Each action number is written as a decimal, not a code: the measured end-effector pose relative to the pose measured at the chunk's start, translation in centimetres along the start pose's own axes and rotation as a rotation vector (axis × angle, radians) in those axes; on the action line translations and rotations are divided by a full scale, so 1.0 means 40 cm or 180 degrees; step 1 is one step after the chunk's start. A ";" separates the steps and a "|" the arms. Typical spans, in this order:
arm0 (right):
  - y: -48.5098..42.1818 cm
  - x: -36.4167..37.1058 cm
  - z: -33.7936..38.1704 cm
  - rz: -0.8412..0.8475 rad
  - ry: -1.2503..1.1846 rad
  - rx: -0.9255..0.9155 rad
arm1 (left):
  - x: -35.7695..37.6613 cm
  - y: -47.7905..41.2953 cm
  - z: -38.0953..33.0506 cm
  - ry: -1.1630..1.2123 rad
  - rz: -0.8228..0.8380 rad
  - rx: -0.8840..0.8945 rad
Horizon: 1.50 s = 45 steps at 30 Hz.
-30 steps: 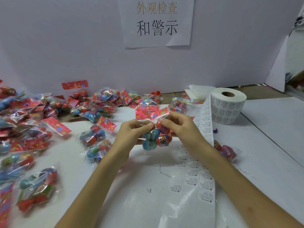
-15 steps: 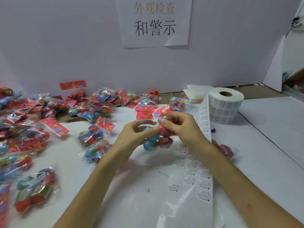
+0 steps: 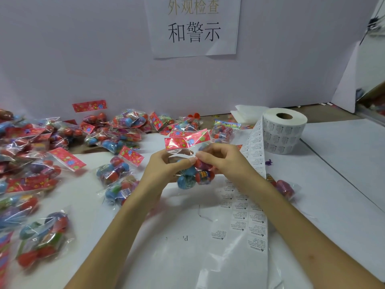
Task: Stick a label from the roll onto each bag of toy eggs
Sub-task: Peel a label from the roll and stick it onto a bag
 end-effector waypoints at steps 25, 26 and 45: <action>-0.025 -0.174 -0.011 -0.2591 0.0989 -0.0044 | -0.018 -0.008 0.031 -0.1424 -0.0996 0.0406; -0.028 -0.179 -0.018 -0.2576 0.0849 0.0119 | -0.016 -0.008 0.030 -0.1511 -0.0997 0.0373; -0.027 -0.161 -0.006 -0.1669 -0.1210 0.0828 | 0.080 0.030 0.007 -0.0680 0.0648 0.0046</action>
Point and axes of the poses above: each hand's wrist, its own y-axis away from the middle knuckle, its own x-axis out of the palm, z = x × y, the point moved 1 cm from there along -y, towards the middle knuckle, and after that the axes turned 3 degrees about -z, right-handed, at the moved point
